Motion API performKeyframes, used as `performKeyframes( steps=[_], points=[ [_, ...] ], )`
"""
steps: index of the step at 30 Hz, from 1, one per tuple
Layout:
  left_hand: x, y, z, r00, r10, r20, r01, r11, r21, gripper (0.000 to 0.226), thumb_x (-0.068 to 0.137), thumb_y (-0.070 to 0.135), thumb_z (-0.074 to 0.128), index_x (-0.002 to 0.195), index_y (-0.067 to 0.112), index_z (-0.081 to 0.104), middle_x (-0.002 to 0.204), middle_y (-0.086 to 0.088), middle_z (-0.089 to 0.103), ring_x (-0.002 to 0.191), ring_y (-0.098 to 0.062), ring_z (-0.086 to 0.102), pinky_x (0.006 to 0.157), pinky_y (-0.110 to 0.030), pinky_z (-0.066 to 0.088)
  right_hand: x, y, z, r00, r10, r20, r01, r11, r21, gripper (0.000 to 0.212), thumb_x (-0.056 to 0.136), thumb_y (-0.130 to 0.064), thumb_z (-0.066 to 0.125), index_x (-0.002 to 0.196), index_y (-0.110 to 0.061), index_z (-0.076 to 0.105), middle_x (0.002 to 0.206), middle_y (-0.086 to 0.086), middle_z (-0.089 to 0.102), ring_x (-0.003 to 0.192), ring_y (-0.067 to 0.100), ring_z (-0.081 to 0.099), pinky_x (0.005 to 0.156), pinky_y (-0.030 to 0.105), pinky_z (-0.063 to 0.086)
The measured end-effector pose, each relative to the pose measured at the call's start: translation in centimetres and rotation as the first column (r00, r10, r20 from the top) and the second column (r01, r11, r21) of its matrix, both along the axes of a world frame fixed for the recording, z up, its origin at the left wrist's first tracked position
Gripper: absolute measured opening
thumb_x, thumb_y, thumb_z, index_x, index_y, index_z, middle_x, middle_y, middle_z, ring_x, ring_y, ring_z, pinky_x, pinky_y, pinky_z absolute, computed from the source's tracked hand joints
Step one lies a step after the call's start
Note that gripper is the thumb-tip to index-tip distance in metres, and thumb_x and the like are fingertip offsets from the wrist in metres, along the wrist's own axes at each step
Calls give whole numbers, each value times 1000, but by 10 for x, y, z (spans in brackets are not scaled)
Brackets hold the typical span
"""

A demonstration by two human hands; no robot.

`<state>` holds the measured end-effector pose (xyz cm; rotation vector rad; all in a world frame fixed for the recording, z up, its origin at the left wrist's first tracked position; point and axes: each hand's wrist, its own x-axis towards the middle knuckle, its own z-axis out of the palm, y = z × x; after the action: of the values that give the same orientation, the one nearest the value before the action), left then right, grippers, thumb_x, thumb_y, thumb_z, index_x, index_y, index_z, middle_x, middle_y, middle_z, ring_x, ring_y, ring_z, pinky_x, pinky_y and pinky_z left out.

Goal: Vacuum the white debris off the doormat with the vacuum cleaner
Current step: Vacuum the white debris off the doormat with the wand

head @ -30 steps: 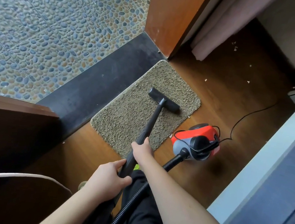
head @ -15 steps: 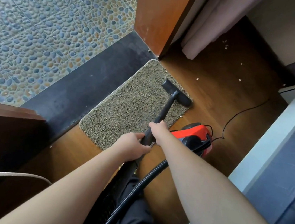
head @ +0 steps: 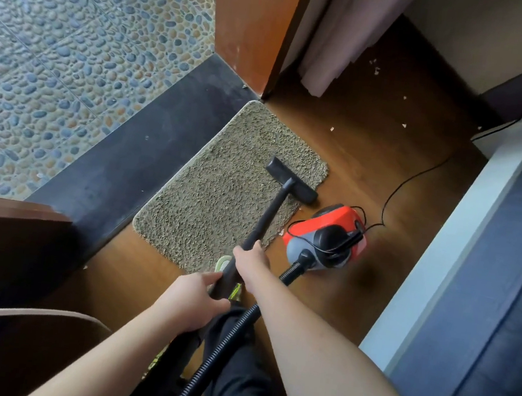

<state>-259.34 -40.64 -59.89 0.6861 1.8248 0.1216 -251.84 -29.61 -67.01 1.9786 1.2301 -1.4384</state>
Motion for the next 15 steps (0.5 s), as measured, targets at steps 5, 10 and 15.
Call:
performKeyframes(
  steps=[5, 10, 15],
  points=[
    [-4, -36, 14, 1000, 8, 1, -8, 1000, 12, 65, 80, 39, 65, 143, 40, 47, 82, 16, 61, 62, 7, 53, 50, -5, 36, -3, -36, 13, 1000, 28, -6, -28, 1000, -12, 70, 99, -33, 47, 158, -26, 11, 150, 9, 43, 130, 32, 49, 98, 37, 46],
    [-11, -61, 24, 999, 27, -21, -27, 1000, 7, 66, 81, 41, 65, 144, 38, 47, 87, 12, 60, 67, 1, 52, 52, -7, 34, -11, -62, 23, 999, -17, -39, 16, 1000, -26, 69, 101, -30, 46, 159, -24, 9, 147, 8, 45, 126, 30, 51, 87, 33, 45],
    [-10, -84, 33, 998, 63, -8, -63, 998, -5, 65, 81, 40, 65, 143, 35, 48, 81, 13, 64, 67, 0, 56, 51, -8, 34, -14, -83, 37, 999, 25, -38, -26, 1000, -12, 68, 101, -28, 46, 159, -22, 10, 150, 7, 42, 130, 29, 49, 95, 36, 46]
  ],
)
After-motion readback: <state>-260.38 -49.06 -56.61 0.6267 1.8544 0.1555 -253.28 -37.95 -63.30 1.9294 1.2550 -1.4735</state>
